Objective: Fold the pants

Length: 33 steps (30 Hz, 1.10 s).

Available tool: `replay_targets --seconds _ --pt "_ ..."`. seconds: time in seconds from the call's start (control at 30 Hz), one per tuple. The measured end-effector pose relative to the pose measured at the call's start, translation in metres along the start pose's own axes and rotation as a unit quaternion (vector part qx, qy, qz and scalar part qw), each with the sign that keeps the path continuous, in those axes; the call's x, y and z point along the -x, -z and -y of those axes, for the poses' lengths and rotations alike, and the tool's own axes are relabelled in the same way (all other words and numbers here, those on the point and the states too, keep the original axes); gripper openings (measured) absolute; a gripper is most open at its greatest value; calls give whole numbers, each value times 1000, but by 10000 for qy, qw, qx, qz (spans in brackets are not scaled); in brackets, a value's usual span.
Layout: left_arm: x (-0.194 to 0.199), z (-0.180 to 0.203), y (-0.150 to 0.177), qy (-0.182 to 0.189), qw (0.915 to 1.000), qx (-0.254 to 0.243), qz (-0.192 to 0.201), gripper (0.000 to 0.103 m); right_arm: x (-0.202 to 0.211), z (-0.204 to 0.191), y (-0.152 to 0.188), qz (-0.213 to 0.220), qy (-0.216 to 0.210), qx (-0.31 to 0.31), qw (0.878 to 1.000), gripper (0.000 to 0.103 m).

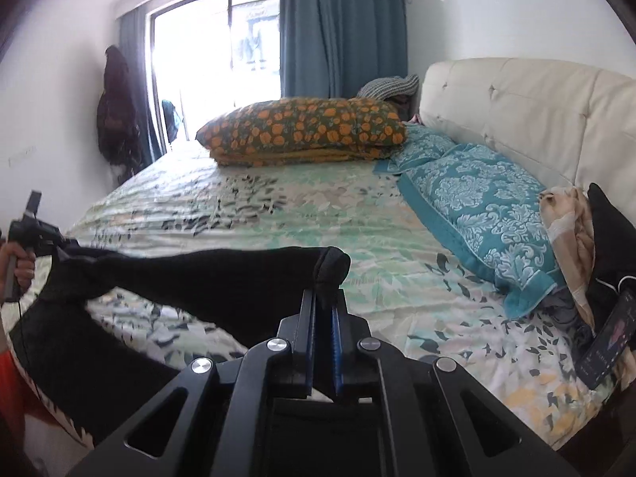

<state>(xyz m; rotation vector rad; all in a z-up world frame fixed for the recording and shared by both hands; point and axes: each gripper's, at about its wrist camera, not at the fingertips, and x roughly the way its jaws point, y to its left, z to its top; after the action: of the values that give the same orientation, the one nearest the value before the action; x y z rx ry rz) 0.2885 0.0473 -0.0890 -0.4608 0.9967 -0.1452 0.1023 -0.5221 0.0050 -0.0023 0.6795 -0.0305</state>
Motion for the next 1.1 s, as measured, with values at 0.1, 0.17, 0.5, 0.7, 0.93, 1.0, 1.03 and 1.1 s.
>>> replay_targets --seconds 0.1,0.17,0.5,0.7,0.93,1.0,1.03,1.1 --pt "-1 -26 74 -441 9980 -282 -366 4 -20 9 62 -1164 -80 -52 9932 9" --pt "-2 -41 102 -579 9967 -302 -477 4 -30 20 106 -1869 -121 -328 9818 17" --pt "11 -47 103 -413 9984 -257 -281 4 1 64 141 -2052 -957 -2645 9374 39" --pt "9 -50 109 -423 9983 -233 -328 4 -47 62 141 -2617 -1179 -3447 8938 40" --pt "18 -43 101 -308 9991 -245 -143 4 -54 34 114 -2976 -533 -2391 9227 8" --pt "31 -36 98 -253 9991 -335 63 4 -44 20 79 -2635 -500 -1957 9433 8" --pt "39 -32 98 -264 9987 -406 165 4 -38 11 61 -2422 -523 -1762 9527 8" --pt "52 -27 103 -318 9975 -545 328 4 -27 -6 29 -2074 -582 -1328 9675 8"
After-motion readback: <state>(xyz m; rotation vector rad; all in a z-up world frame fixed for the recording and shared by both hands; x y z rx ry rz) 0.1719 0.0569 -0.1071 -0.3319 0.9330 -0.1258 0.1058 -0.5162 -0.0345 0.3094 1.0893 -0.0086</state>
